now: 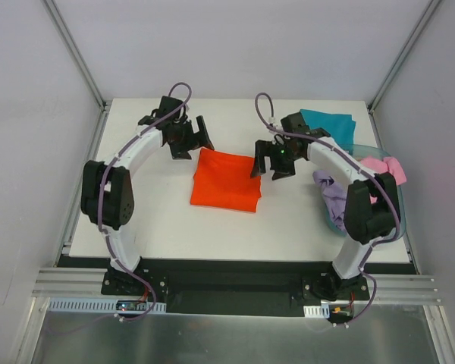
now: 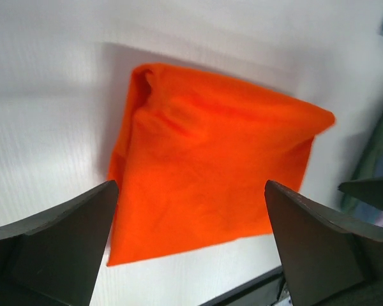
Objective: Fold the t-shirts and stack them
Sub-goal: Fold the long partially folded tshirt into a neat square
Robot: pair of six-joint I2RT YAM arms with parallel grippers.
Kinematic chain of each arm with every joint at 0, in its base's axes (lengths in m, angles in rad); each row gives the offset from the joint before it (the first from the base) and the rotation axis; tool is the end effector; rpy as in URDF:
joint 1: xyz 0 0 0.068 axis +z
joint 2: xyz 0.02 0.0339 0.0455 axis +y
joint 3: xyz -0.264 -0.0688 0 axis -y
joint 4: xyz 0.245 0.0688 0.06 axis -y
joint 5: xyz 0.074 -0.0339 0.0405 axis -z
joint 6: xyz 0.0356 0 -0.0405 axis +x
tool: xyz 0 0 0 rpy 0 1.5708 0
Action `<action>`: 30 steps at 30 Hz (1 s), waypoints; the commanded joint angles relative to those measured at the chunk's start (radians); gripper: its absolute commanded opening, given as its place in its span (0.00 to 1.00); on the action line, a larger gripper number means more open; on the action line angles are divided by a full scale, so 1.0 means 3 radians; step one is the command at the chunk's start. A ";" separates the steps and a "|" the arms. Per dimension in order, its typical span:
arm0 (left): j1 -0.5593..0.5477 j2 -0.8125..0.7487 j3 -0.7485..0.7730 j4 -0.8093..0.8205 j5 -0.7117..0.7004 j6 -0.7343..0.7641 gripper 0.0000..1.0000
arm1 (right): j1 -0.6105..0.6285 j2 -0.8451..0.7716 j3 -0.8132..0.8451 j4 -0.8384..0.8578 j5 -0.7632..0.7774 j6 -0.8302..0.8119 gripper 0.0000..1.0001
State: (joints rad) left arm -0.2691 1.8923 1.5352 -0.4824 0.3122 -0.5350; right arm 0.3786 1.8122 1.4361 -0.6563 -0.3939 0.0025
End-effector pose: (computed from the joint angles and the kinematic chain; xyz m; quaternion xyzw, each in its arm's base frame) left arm 0.4077 -0.1238 0.2543 -0.0672 0.9218 -0.2718 0.2682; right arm 0.3553 0.1560 0.2439 -0.2279 0.9190 0.2346 0.2204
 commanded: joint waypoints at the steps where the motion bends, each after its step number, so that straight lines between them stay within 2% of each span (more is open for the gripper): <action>1: -0.0069 -0.0438 -0.0224 0.0160 0.0400 -0.0021 0.99 | 0.0292 -0.0518 -0.0297 0.0341 -0.0746 -0.0070 0.97; 4: -0.0069 -0.0372 -0.0270 0.0278 0.0645 -0.0093 0.99 | 0.0476 -0.0473 -0.0374 0.0571 -0.1063 -0.0024 0.97; 7: -0.0085 -0.0274 -0.0336 0.0462 0.0769 -0.0149 0.99 | 0.0553 -0.0340 -0.0389 0.0740 -0.1121 -0.0018 0.97; 13: -0.0090 0.0104 -0.0229 0.0606 0.0902 -0.0206 0.99 | 0.0487 0.0074 -0.0241 0.0766 -0.1284 -0.0018 0.97; 23: -0.0085 0.0809 0.0016 0.0631 0.0994 -0.0155 0.99 | 0.0206 0.0703 -0.0129 0.0766 -0.1177 -0.0018 0.97; 27: -0.0085 0.0785 -0.0203 0.0631 0.0959 -0.0165 0.99 | 0.0149 0.0765 -0.0200 0.0761 -0.1198 -0.0018 0.97; 30: -0.0095 0.0575 -0.0484 0.0631 0.0846 -0.0144 0.99 | 0.0154 0.0704 -0.0358 0.0756 -0.1244 -0.0024 0.97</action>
State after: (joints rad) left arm -0.2882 2.1036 1.4910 -0.2707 0.6033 -0.5922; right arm 0.4255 2.0243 1.3640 -0.4393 -0.7654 0.0151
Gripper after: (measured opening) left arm 0.990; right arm 0.967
